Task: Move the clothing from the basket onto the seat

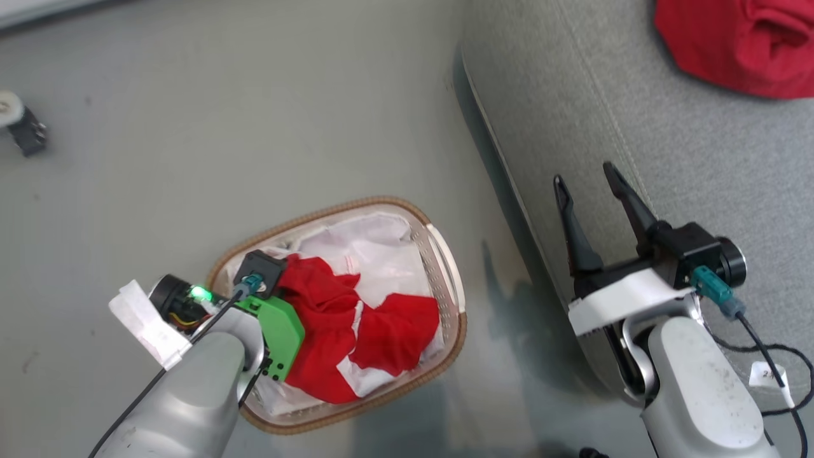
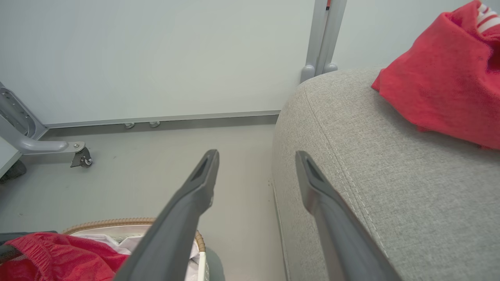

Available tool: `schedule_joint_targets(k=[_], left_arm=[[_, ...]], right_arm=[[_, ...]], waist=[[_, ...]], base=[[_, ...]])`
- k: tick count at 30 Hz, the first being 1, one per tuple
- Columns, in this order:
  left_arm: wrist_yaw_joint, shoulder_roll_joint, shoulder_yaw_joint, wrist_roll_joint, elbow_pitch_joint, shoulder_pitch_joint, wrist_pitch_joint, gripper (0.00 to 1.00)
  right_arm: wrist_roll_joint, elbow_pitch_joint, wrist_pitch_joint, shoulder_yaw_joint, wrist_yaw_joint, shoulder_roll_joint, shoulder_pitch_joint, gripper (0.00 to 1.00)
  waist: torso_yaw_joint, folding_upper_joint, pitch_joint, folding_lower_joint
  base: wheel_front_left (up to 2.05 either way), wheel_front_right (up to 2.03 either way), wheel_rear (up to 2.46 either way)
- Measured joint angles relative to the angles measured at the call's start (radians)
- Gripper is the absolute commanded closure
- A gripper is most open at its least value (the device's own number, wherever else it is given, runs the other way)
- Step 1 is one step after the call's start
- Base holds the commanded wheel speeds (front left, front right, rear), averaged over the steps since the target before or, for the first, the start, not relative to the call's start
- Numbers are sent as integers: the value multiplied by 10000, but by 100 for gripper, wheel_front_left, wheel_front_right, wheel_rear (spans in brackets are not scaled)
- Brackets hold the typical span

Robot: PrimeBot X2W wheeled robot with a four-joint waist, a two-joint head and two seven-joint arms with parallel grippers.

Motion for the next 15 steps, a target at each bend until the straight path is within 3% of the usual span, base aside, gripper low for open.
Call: schedule_joint_targets(k=[15], left_arm=[[-33,497,-309,368,-2489,-662,61,100]], right_arm=[[-330,627,0,-102,0,-2,1469,0]], waist=[[731,0,-2903,-1]], base=[[0,0,0]])
